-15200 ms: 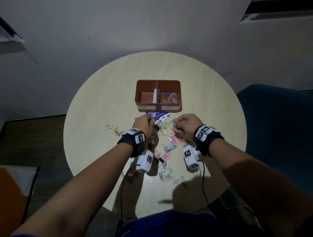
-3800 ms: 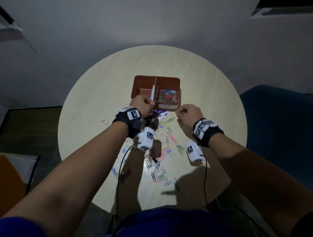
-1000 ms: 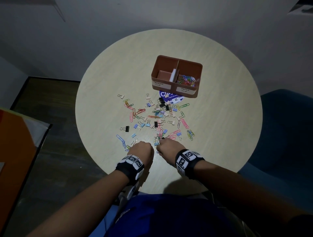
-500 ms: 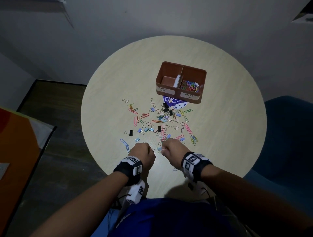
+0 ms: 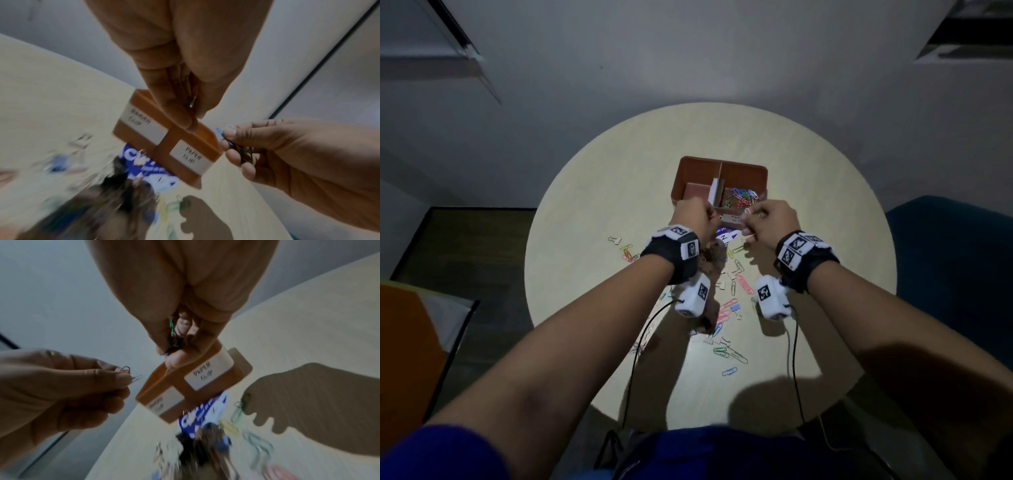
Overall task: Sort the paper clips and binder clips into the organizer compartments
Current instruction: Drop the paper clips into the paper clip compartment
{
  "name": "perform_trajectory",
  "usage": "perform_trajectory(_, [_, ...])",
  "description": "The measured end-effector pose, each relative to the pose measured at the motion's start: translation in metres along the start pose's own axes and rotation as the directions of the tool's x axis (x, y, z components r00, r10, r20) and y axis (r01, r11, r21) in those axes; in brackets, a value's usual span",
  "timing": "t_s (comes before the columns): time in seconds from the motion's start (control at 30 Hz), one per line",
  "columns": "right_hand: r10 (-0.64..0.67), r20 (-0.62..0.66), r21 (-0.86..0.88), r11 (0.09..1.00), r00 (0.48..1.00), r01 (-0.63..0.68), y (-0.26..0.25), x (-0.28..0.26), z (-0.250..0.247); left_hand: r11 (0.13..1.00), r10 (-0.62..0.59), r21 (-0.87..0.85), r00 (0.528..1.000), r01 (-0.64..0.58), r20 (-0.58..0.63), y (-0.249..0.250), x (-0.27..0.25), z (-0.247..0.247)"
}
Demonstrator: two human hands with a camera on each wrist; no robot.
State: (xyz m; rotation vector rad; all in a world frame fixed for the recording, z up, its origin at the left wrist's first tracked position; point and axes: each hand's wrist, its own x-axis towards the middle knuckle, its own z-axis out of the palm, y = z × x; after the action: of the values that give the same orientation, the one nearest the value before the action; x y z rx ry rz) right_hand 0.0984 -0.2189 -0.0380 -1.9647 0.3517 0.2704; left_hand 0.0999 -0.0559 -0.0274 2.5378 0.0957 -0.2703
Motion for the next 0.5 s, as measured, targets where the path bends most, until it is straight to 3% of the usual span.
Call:
perform_trajectory(0.13, [-0.012,-0.138,0.003,1.0,0.99,0.012,-0.013,0.038,-0.01,0.999,0.01,0.035,1.0,-0.01,-0.005,0.028,0.043,-0.008])
perform_trajectory(0.2, [-0.011,-0.13,0.018,1.0,0.991,0.013,-0.018,0.048,-0.011,0.999,0.029,0.03,1.0,-0.029,0.009,0.036,0.057,-0.009])
perform_trajectory(0.4, [-0.15,-0.095,-0.254,0.96,0.984,0.122,0.0,0.054,-0.014,0.998,0.053,0.017,0.998,-0.054,0.013,0.028,0.066,-0.004])
perform_trajectory(0.5, [-0.141,-0.133,-0.166,0.979,0.981,0.118,0.017,0.049,-0.009,1.0,0.02,-0.014,0.999,-0.02,-0.037,0.009,0.054,-0.005])
